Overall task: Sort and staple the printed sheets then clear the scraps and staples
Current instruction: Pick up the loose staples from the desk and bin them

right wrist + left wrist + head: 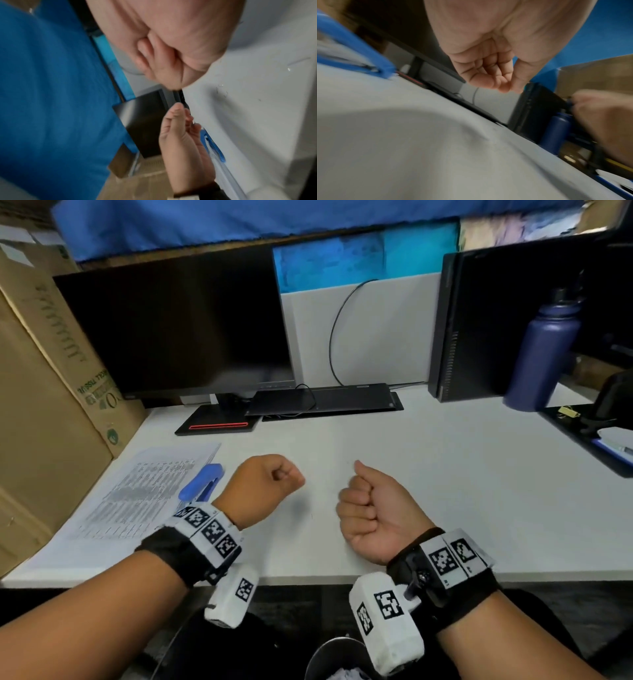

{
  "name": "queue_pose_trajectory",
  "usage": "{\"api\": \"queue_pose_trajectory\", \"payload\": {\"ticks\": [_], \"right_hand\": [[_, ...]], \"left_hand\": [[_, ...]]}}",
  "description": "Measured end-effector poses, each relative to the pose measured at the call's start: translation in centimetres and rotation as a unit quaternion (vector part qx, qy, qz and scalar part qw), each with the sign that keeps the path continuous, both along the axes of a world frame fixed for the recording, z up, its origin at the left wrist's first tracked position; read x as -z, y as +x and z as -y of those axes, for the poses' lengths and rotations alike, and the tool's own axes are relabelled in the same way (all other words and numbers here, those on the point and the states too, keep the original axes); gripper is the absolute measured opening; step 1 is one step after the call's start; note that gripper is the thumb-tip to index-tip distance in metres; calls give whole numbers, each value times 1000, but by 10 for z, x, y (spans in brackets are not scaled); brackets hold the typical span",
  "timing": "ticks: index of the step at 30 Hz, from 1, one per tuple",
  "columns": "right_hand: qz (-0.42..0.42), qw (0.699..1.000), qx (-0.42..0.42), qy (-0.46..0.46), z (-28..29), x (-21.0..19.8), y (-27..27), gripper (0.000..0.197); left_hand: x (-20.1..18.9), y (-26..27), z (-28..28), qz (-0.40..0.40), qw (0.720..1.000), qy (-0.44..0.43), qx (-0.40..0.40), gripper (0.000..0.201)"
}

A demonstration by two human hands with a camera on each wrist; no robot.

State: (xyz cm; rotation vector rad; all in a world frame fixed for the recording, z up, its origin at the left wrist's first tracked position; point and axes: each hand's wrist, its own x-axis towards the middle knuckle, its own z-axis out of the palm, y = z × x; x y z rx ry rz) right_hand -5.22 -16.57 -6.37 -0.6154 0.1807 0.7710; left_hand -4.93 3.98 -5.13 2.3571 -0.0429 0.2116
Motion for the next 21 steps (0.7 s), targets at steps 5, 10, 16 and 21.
{"api": "queue_pose_trajectory", "payload": {"ticks": [5,10,16,21], "right_hand": [[318,857,-312,-261,-41,-16,-44,49],[503,526,-520,-446,-46,32,-78,50],[481,481,-510,-525,-50,126,-64,30],[409,527,-464,-583,-58,234,-30,37]], "left_hand": [[43,-12,-63,-64,968,-224,-87,16],[55,-22,-73,-7,880,-461,-112,19],[65,-22,-74,18,925,-372,-72,26],[70,-19,-79,4,958,-286,-33,20]]}}
